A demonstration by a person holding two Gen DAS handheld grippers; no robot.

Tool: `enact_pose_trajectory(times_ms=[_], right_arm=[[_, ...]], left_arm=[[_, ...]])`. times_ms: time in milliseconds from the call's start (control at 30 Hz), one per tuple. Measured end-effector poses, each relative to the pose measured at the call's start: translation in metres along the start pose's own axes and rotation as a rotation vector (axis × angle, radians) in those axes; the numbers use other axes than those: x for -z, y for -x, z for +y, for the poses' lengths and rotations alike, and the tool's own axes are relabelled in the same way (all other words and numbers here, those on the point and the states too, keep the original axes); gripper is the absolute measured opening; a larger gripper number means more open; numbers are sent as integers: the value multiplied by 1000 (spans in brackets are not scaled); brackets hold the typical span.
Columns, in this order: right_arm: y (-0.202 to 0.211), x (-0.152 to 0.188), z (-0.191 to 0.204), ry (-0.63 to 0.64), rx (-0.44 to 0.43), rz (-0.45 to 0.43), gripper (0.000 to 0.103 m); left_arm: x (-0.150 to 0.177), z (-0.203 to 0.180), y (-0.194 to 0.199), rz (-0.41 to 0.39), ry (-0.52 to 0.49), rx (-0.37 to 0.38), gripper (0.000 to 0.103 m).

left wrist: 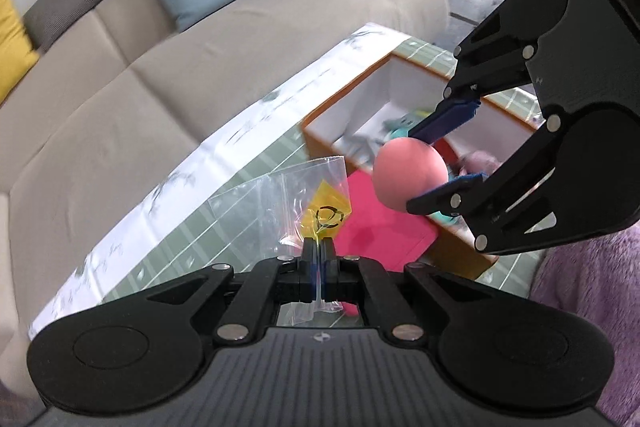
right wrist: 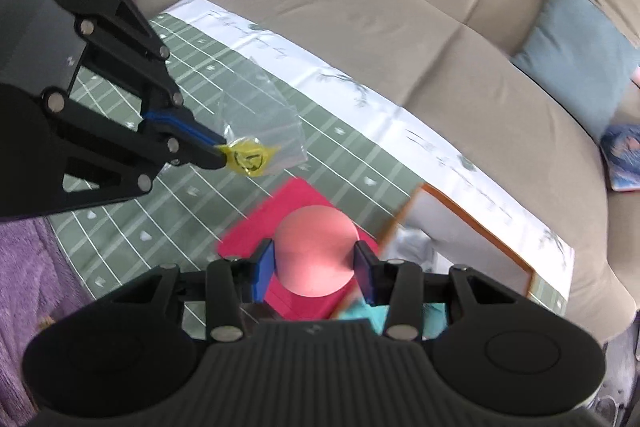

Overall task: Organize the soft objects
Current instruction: 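Carry the pink ball and plastic packet over the orange shoebox with both tools, then lower the pink ball and packet into the shoebox and open both tools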

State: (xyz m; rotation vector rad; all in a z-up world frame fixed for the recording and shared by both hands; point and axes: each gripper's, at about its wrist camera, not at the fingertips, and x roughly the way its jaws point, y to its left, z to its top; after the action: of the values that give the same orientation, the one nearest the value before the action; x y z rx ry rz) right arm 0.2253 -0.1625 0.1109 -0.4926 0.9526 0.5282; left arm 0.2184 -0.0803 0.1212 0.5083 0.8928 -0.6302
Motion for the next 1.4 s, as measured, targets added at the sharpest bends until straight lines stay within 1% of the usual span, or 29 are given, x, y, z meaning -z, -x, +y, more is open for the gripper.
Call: enact_pose_trajectory(times_ms=[133,267,467,600,733,800,933,1000,1067,1133,1200,1267,1300,1333,1367,1400], right_arm=[[6,21,-25,-34,18,20,42],[3,45,-52,-84,25,55,42],[-19,86,-91,-135,13,136,42],[-42,108,-111,-119,4,200,43],[-71,124,-126,-110,-31,274,43],[-82,130,-129,-116,-64,298,43],[-102,140,-130,-141,-161,340,43],[-111,144,-128,-148,-190,368,44],[-119,148,-128,-148,-210,392,44],[-124,151,-126,-149,-222,409,46],[-128,154,-125,-147,-223,418,48],[-130,155,-124,-146,-215,424,49],[-131,155,-125,-152,-217,425,49],[-131,155,-125,-159,-218,426,51],[-130,154,-125,-165,-219,426,56],[-130,154,-125,-168,-217,424,61]], left_arm=[[-23,-22,-13,-10,-40,39,1],[-44,-47,-35,-5,-91,97,1],[-64,-84,-80,50,-176,200,1],[-69,-109,-117,121,-230,255,1],[-63,-128,-155,213,-290,304,1],[-59,-135,-172,265,-310,335,1],[-53,-140,-202,365,-328,400,1],[-48,-140,-210,394,-332,415,2],[-44,-143,-220,422,-335,414,2],[-40,-144,-228,434,-331,417,2],[-39,-143,-233,439,-319,421,4],[-42,-142,-235,443,-309,425,13],[-42,-141,-236,446,-300,423,19],[-43,-140,-234,447,-288,420,21],[-43,-138,-234,449,-276,419,21],[-43,-135,-234,447,-266,416,24]])
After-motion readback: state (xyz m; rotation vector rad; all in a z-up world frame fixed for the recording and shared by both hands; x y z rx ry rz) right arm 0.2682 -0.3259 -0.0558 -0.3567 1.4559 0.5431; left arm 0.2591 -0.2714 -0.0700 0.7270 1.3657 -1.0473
